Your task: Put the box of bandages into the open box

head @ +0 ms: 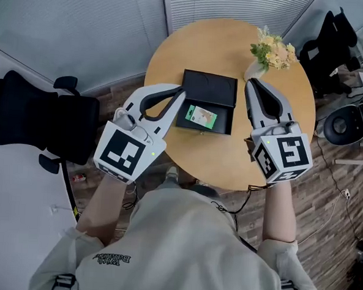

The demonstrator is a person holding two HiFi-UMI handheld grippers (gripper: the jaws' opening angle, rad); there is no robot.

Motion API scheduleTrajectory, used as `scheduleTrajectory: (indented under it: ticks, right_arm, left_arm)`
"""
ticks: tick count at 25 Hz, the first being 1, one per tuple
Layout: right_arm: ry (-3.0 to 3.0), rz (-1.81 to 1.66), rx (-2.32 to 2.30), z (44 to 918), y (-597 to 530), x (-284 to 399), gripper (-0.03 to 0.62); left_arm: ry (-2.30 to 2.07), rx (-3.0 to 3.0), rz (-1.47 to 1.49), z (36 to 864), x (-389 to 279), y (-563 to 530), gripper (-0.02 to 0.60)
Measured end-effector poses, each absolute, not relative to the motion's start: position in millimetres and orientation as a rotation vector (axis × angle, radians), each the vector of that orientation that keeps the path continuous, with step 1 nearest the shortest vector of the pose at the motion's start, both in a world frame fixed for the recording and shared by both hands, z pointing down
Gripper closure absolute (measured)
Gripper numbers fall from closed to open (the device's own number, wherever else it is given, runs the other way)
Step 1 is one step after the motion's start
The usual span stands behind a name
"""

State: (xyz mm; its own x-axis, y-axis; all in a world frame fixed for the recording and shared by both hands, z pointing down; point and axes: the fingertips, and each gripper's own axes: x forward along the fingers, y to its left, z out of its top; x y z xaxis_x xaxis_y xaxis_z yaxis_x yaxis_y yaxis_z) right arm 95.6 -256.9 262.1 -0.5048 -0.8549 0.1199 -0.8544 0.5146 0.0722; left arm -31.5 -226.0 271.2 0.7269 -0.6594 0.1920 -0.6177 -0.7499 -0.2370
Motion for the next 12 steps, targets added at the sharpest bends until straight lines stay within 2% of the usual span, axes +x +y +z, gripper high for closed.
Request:
scheduleTrajectory:
  ticks: [6,12]
  right_arm:
    - [-2.667,-0.101,1.542,211,-222,99,0.554]
    - [-2.696,-0.162,1.551,184,-195,103,0.554]
  left_arm:
    - [1.016,-2.740,-0.287,223,-29,-209,0.560]
    - [1.010,-2.775,-0.237,210,-31,-193,0.560]
